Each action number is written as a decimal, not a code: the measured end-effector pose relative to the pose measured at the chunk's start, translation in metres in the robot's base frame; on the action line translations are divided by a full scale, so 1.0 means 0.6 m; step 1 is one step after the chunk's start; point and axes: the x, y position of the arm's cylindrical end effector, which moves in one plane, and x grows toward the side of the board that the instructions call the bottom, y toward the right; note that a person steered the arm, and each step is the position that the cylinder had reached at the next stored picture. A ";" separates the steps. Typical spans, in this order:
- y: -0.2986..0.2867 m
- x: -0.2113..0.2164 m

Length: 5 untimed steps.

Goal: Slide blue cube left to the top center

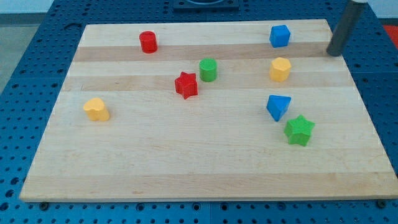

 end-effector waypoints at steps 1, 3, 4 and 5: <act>-0.013 -0.031; -0.047 -0.063; -0.048 -0.063; -0.048 -0.063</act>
